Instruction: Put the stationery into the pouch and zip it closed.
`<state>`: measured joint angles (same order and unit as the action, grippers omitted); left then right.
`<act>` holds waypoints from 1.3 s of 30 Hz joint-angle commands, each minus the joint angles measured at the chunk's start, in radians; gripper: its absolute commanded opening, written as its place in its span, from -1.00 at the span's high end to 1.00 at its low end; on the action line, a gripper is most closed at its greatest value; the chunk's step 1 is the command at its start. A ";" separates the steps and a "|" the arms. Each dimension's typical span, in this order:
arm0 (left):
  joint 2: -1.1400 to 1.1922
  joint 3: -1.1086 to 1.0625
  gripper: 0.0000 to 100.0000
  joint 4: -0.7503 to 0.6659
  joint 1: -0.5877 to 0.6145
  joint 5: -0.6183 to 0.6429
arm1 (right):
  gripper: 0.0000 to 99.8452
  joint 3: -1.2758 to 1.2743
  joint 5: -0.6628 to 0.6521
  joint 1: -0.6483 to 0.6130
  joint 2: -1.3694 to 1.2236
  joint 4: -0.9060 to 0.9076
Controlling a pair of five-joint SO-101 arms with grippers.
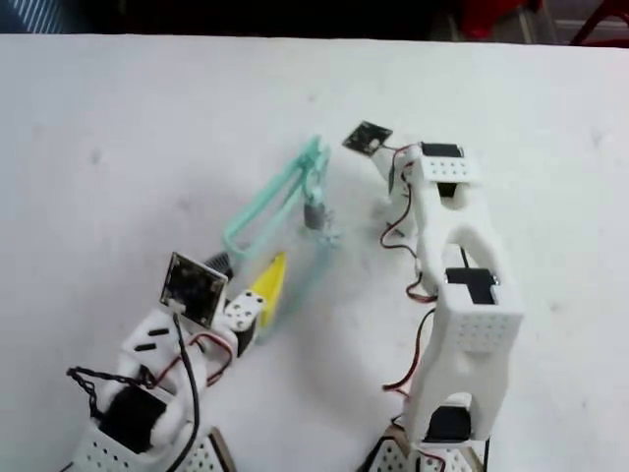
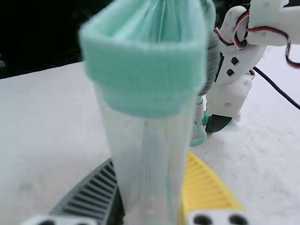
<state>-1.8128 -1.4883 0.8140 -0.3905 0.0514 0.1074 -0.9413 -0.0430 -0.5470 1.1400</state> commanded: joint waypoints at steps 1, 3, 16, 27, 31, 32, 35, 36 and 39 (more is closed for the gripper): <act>-0.012 0.031 0.74 -0.029 0.004 -0.011 | 0.87 0.040 -0.005 0.010 -0.015 -0.044; -0.012 0.031 0.74 -0.029 0.004 -0.011 | 0.97 0.040 -0.005 0.010 -0.025 -0.047; -0.012 0.031 0.74 -0.029 0.002 -0.011 | 0.97 0.041 0.423 0.081 -0.025 -0.087; -0.012 0.029 0.74 -0.028 0.004 -0.011 | 0.97 0.040 0.417 0.082 -0.025 -0.085; -0.012 0.029 0.74 -0.026 0.004 -0.011 | 0.97 0.040 0.420 0.084 -0.025 -0.088; -0.012 0.029 0.74 -0.026 0.005 -0.011 | 0.97 0.040 0.422 0.084 -0.025 -0.088; -0.012 0.029 0.74 -0.026 0.005 -0.011 | 0.97 0.040 0.422 0.084 -0.025 -0.088; -0.012 0.029 0.74 -0.025 0.005 -0.011 | 0.97 0.040 0.422 0.084 -0.025 -0.088; -0.012 0.029 0.74 -0.025 0.005 -0.011 | 0.97 0.037 0.422 0.084 -0.024 -0.088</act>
<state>-1.8128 -1.4883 0.8140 -0.3905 0.0514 0.1335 -0.5271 0.0153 -0.5746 1.0694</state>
